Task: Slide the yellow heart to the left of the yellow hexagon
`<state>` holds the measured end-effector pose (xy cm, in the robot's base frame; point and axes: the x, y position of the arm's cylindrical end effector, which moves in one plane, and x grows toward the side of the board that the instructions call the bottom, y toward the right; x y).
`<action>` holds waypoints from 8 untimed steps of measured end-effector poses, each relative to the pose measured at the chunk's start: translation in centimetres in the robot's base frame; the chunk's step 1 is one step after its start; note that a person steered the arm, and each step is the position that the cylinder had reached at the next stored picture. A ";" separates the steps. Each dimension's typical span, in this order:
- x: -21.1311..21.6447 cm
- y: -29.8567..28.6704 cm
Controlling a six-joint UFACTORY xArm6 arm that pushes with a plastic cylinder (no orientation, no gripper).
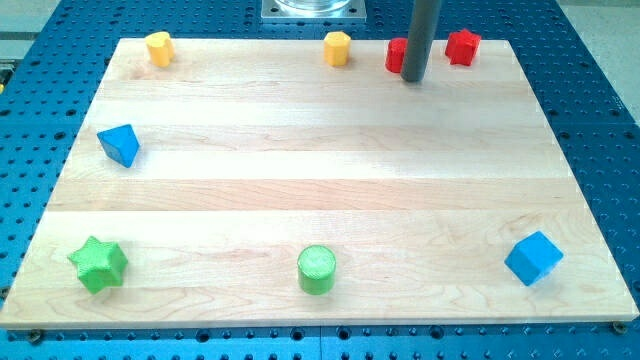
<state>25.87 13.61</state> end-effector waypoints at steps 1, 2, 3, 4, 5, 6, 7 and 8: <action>-1.4 -1.2; 1.3 -13.2; 0.9 -28.4; -0.4 -41.6; -3.6 -43.9; -3.6 -35.9; -3.6 -25.0; -3.6 -22.8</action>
<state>22.32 -9.23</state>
